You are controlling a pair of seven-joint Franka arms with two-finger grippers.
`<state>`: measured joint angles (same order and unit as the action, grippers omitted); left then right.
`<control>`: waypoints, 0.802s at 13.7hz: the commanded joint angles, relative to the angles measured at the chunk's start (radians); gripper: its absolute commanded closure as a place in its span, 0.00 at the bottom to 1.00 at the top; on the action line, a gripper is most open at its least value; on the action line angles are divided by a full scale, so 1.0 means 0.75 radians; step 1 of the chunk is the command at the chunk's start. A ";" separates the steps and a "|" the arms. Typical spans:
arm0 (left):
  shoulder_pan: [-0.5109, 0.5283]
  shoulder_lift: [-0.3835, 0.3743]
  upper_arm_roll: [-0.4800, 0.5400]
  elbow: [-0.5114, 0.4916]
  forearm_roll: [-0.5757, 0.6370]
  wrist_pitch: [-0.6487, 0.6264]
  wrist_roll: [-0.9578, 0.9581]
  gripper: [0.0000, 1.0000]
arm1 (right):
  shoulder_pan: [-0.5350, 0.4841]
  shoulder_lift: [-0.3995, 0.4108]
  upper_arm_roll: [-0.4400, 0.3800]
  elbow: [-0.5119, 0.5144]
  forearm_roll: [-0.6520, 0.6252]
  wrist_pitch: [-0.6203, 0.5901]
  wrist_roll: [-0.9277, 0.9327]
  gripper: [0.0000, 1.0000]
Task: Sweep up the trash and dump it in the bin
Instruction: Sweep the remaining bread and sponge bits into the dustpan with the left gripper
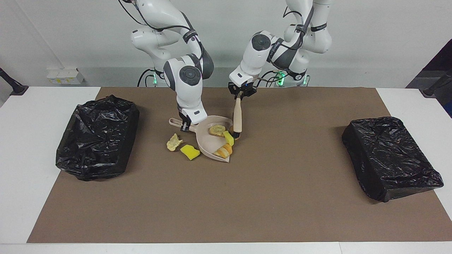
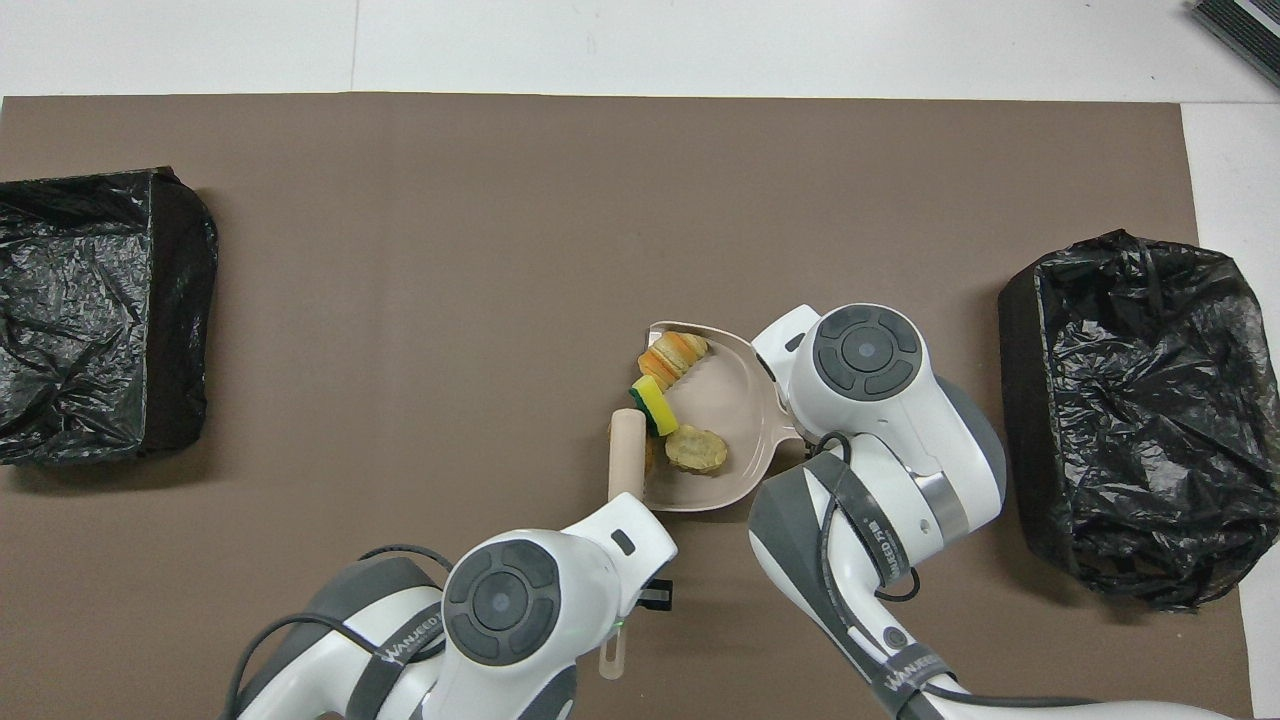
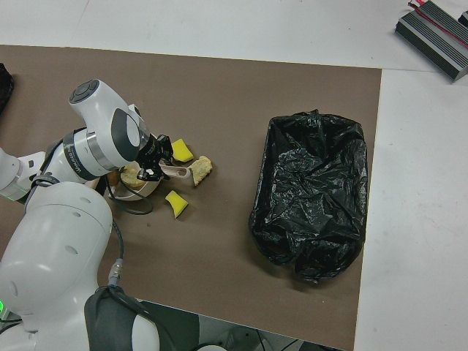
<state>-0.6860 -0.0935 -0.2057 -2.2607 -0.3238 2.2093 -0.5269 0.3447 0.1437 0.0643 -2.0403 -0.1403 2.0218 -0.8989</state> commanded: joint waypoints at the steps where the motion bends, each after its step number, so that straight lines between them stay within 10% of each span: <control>1: -0.055 0.029 -0.004 0.055 -0.028 0.012 -0.007 1.00 | -0.012 0.005 0.008 -0.010 0.021 0.029 0.002 1.00; 11: 0.200 0.020 -0.008 0.120 0.204 -0.256 -0.404 1.00 | -0.012 0.005 0.008 -0.010 0.023 0.029 0.002 1.00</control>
<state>-0.5877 -0.0796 -0.2028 -2.1749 -0.2261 2.0327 -0.7523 0.3447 0.1438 0.0643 -2.0403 -0.1403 2.0218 -0.8989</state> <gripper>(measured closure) 0.736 0.674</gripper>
